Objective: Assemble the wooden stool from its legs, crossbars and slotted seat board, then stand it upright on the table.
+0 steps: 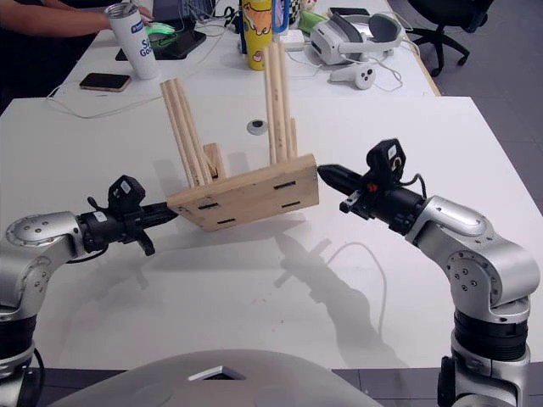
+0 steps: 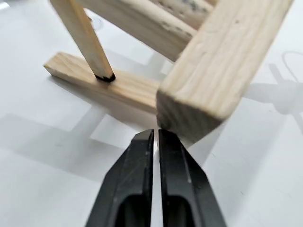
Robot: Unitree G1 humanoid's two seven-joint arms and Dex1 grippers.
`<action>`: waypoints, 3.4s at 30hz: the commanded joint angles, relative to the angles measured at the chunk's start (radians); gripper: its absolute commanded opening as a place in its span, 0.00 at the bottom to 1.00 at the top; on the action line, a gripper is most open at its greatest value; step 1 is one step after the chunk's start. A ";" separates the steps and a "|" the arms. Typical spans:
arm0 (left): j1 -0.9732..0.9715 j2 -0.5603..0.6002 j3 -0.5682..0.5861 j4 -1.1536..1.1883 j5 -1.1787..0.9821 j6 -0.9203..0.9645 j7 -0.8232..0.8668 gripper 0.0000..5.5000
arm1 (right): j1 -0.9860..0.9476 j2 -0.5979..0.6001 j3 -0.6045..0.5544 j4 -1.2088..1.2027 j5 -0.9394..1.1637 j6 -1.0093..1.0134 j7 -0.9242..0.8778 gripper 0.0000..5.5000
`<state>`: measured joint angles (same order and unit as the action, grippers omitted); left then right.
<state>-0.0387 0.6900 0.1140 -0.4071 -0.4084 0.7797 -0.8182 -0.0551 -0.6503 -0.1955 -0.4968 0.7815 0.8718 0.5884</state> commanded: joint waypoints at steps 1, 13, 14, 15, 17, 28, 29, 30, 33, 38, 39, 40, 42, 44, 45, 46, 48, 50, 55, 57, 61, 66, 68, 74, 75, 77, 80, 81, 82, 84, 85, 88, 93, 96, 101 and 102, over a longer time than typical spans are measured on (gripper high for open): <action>-0.033 -0.027 0.019 0.041 -0.030 -0.140 -0.048 0.13 | 0.053 -0.024 0.057 0.069 -0.048 -0.083 0.124 0.07; 0.040 0.154 0.114 0.218 -0.003 -0.345 -0.253 0.43 | 0.123 -0.124 0.060 0.271 -0.209 -0.273 0.307 0.38; 0.016 0.169 0.102 0.249 -0.004 -0.353 -0.284 0.44 | 0.136 -0.123 0.054 0.265 -0.222 -0.288 0.300 0.40; -0.003 0.185 0.090 0.278 -0.003 -0.362 -0.315 0.47 | 0.148 -0.124 0.056 0.258 -0.236 -0.299 0.300 0.43; -0.027 0.210 0.067 0.329 0.014 -0.390 -0.358 0.52 | 0.163 -0.123 0.072 0.254 -0.284 -0.337 0.292 0.48; 0.001 0.326 0.006 0.383 0.039 -0.399 -0.525 0.59 | 0.143 -0.115 0.113 0.368 -0.382 -0.516 0.377 0.52; -0.010 0.323 0.002 0.386 0.036 -0.398 -0.528 0.59 | 0.141 -0.115 0.114 0.370 -0.373 -0.515 0.396 0.52; -0.027 0.312 -0.003 0.392 0.038 -0.408 -0.524 0.59 | 0.136 -0.112 0.115 0.372 -0.366 -0.514 0.412 0.52; -0.080 0.267 -0.020 0.417 0.043 -0.434 -0.490 0.59 | 0.102 -0.103 0.124 0.375 -0.356 -0.508 0.438 0.52; -0.126 0.206 -0.071 0.443 0.059 -0.468 -0.465 0.60 | 0.033 -0.094 0.155 0.401 -0.369 -0.510 0.467 0.55; -0.134 0.192 -0.086 0.445 0.062 -0.472 -0.462 0.60 | 0.010 -0.093 0.170 0.417 -0.382 -0.520 0.476 0.57; -0.144 0.178 -0.102 0.448 0.064 -0.473 -0.462 0.60 | -0.010 -0.093 0.183 0.432 -0.389 -0.523 0.487 0.59; -0.169 0.145 -0.134 0.464 0.079 -0.491 -0.454 0.60 | -0.049 -0.088 0.208 0.456 -0.393 -0.524 0.511 0.63; -0.193 0.118 -0.163 0.485 0.102 -0.519 -0.445 0.60 | -0.077 -0.084 0.230 0.470 -0.392 -0.520 0.532 0.67; -0.207 0.104 -0.175 0.499 0.113 -0.535 -0.439 0.60 | -0.096 -0.077 0.240 0.479 -0.394 -0.524 0.536 0.67; -0.224 0.089 -0.181 0.515 0.120 -0.549 -0.433 0.60 | -0.112 -0.070 0.250 0.490 -0.397 -0.529 0.541 0.67; -0.248 0.064 -0.190 0.541 0.124 -0.575 -0.432 0.60 | -0.140 -0.058 0.271 0.521 -0.416 -0.557 0.549 0.67; -0.264 0.053 -0.201 0.563 0.131 -0.601 -0.440 0.60 | -0.164 -0.048 0.286 0.554 -0.428 -0.579 0.561 0.67; -0.294 0.037 -0.220 0.613 0.147 -0.648 -0.462 0.60 | -0.227 -0.023 0.310 0.615 -0.442 -0.618 0.599 0.67; -0.301 0.036 -0.226 0.618 0.149 -0.655 -0.472 0.60 | -0.244 -0.015 0.318 0.631 -0.446 -0.625 0.614 0.63; -0.328 0.029 -0.239 0.644 0.152 -0.666 -0.493 0.56 | -0.257 -0.006 0.330 0.650 -0.450 -0.628 0.641 0.53; -0.351 0.026 -0.248 0.671 0.143 -0.658 -0.529 0.47 | -0.258 -0.010 0.335 0.663 -0.443 -0.621 0.676 0.41; -0.355 0.028 -0.251 0.680 0.142 -0.657 -0.545 0.41 | -0.263 -0.011 0.335 0.674 -0.436 -0.623 0.700 0.36; -0.378 0.031 -0.217 0.633 0.027 -0.516 -0.623 0.30 | -0.294 -0.023 0.308 0.667 -0.352 -0.517 0.807 0.28; -0.397 0.036 -0.198 0.596 -0.034 -0.428 -0.640 0.30 | -0.308 -0.040 0.301 0.643 -0.316 -0.453 0.833 0.28; -0.435 0.063 -0.169 0.534 -0.132 -0.261 -0.673 0.30 | -0.343 -0.079 0.294 0.610 -0.258 -0.335 0.890 0.28; -0.517 0.126 -0.136 0.478 -0.267 0.005 -0.717 0.29 | -0.425 -0.144 0.282 0.541 -0.151 -0.128 0.951 0.28; -0.544 0.148 -0.129 0.466 -0.313 0.098 -0.733 0.28 | -0.453 -0.164 0.278 0.521 -0.115 -0.057 0.960 0.28; -0.587 0.165 -0.108 0.468 -0.381 0.224 -0.738 0.28 | -0.486 -0.196 0.282 0.490 -0.068 0.040 0.978 0.27; -0.731 0.182 -0.054 0.528 -0.533 0.513 -0.752 0.27 | -0.562 -0.282 0.272 0.429 0.096 0.276 1.013 0.26; -0.793 0.187 -0.039 0.562 -0.568 0.603 -0.753 0.27 | -0.611 -0.309 0.267 0.426 0.167 0.382 1.022 0.26; -0.901 0.215 -0.080 0.611 -0.590 0.758 -0.783 0.26 | -0.820 -0.379 0.289 0.529 0.400 0.679 1.026 0.25; -1.036 0.248 -0.235 0.756 -0.604 0.835 -0.793 0.24 | -1.028 -0.450 0.583 0.805 0.564 0.743 1.026 0.24; -0.968 0.263 -0.317 0.793 -0.578 0.834 -0.795 0.24 | -0.986 -0.431 0.663 0.893 0.479 0.743 1.026 0.24; -0.865 0.269 -0.380 0.866 -0.559 0.803 -0.796 0.24 | -0.887 -0.404 0.712 1.000 0.376 0.738 1.026 0.24; -0.857 0.269 -0.389 0.885 -0.555 0.786 -0.795 0.24 | -0.867 -0.402 0.715 1.015 0.361 0.721 1.026 0.31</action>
<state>-0.9120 0.9521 -0.2588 0.4372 -0.9452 1.6042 -1.5886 -0.9683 -1.0540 0.5168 0.4778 1.1786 1.6086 1.5943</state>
